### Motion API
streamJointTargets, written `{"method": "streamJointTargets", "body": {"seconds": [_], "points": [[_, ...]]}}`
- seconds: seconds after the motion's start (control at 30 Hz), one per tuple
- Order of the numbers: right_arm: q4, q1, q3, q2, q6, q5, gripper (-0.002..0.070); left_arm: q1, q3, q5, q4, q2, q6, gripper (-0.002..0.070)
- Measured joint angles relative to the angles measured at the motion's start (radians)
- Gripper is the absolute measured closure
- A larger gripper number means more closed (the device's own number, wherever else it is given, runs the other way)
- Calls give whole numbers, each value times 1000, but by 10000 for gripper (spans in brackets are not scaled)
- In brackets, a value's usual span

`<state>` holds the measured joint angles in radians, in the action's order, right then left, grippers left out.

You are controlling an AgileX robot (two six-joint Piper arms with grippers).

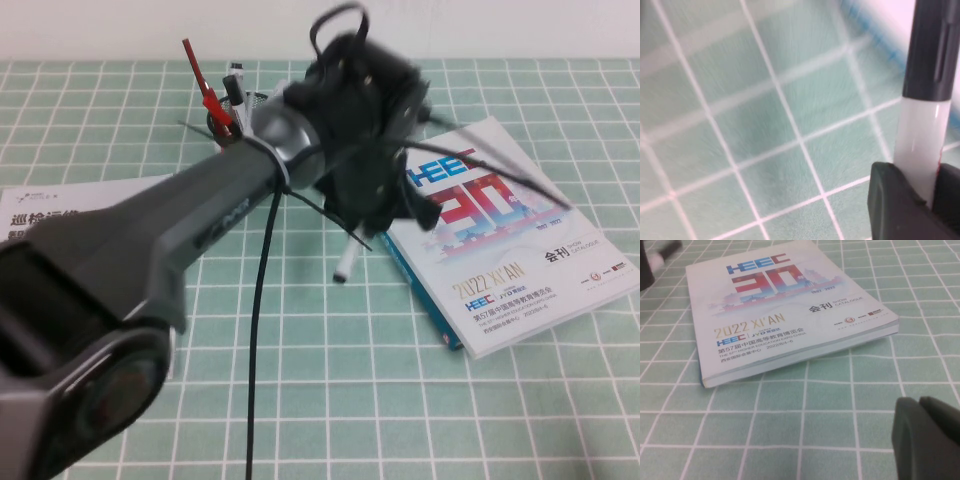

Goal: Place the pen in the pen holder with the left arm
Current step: Pick up the pen on the table, then place the pen onto the pen holder

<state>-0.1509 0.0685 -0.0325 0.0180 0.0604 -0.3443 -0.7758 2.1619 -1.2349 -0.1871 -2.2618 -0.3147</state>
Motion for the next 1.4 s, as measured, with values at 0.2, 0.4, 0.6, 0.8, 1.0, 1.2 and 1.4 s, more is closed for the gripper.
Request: {"method": "streamJointTargets", "body": {"seconds": [0.2,0.4,0.6,0.8,1.0,1.2,1.4], "points": [[0,0,0,0,0,0,698,-42,0,53,-47,98,6,557],[0,0,0,0,0,0,698,-51,-5,91,-53,135,6,557],[0,0,0,0,0,0,698,-51,-6,172,-53,146,10,557],[0,0,0,0,0,0,698,-51,-6,245,-65,166,14,557],[0,0,0,0,0,0,698,-51,-8,317,-111,187,16,557],[0,0,0,0,0,0,698,-51,-77,426,-124,230,29,557],[0,0,0,0,0,0,698,-49,-194,456,-124,258,46,557]]}}
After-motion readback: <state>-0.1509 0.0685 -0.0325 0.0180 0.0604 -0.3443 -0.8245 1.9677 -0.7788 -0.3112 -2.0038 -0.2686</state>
